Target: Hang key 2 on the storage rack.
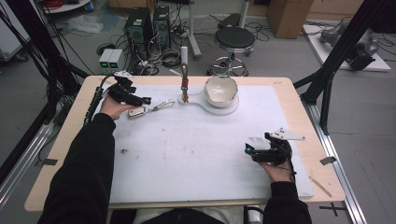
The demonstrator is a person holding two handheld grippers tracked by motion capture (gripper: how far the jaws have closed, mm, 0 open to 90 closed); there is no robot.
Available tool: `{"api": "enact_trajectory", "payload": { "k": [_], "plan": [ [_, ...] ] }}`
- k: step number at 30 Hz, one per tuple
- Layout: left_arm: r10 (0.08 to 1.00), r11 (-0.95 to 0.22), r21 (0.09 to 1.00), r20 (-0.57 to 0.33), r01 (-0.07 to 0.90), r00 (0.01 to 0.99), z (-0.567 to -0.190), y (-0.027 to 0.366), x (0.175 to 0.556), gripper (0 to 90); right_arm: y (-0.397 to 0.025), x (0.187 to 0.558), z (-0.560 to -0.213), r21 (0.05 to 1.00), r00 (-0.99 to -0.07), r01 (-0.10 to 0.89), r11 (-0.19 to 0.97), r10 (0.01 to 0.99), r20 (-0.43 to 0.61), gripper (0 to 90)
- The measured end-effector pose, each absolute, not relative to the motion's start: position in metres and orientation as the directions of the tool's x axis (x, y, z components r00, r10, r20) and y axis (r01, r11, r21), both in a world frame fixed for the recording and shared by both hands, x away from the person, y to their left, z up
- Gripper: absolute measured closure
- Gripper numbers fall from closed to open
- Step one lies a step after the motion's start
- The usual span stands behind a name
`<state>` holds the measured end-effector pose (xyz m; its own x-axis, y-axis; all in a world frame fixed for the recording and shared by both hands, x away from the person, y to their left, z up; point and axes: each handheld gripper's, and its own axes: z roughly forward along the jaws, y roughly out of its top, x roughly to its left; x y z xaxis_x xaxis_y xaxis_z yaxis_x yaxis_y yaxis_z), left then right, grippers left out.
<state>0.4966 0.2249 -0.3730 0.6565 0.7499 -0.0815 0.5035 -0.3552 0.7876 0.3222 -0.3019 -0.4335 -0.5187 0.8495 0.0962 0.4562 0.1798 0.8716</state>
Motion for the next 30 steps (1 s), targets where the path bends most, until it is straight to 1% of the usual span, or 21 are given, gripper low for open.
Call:
{"api": "enact_trajectory", "payload": {
  "k": [3,4,6,11,14,16,20,21,24,27,30],
  "plan": [
    [0.742,-0.389,0.746,-0.095,0.541,0.664,-0.383,0.218,0.505,7.9,-0.302,0.322,-0.433,0.872,-0.517,0.456,0.18,0.85,0.095,0.7],
    [0.742,-0.389,0.746,-0.095,0.541,0.664,-0.383,0.218,0.505,7.9,-0.302,0.322,-0.433,0.872,-0.519,0.455,0.18,0.85,0.095,0.7],
    [0.727,-0.422,0.717,-0.097,0.555,0.679,-0.384,0.21,0.513,7.9,-0.302,0.322,-0.434,0.872,-0.52,0.455,0.181,0.849,0.095,0.7],
    [0.706,-0.462,0.7,-0.082,0.544,0.704,-0.387,0.196,0.524,7.9,-0.302,0.323,-0.434,0.869,-0.519,0.457,0.189,0.851,0.088,0.7],
    [0.693,-0.465,0.699,-0.095,0.543,0.715,-0.387,0.191,0.529,8.6,-0.303,0.323,-0.435,0.868,-0.519,0.459,0.187,0.85,0.091,0.7],
    [0.685,-0.491,0.673,-0.095,0.553,0.723,-0.39,0.183,0.537,8.6,-0.302,0.323,-0.435,0.868,-0.52,0.461,0.186,0.849,0.095,0.7],
    [0.681,-0.509,0.652,-0.094,0.561,0.726,-0.396,0.173,0.543,9.0,-0.302,0.322,-0.434,0.869,-0.522,0.458,0.188,0.848,0.092,0.7],
    [0.678,-0.53,0.63,-0.088,0.568,0.73,-0.4,0.167,0.546,9.1,-0.302,0.322,-0.435,0.869,-0.52,0.458,0.188,0.849,0.09,0.7],
    [0.678,-0.535,0.619,-0.091,0.575,0.729,-0.408,0.161,0.548,10.2,-0.302,0.322,-0.434,0.869,-0.519,0.459,0.186,0.85,0.092,0.7],
    [0.67,-0.563,0.585,-0.09,0.584,0.737,-0.417,0.153,0.553,12.2,-0.303,0.322,-0.435,0.868,-0.522,0.459,0.188,0.848,0.092,0.7],
    [0.674,-0.559,0.585,-0.092,0.588,0.733,-0.417,0.15,0.555,14.5,-0.302,0.322,-0.435,0.866,-0.522,0.463,0.188,0.848,0.095,0.7]
  ]
}}
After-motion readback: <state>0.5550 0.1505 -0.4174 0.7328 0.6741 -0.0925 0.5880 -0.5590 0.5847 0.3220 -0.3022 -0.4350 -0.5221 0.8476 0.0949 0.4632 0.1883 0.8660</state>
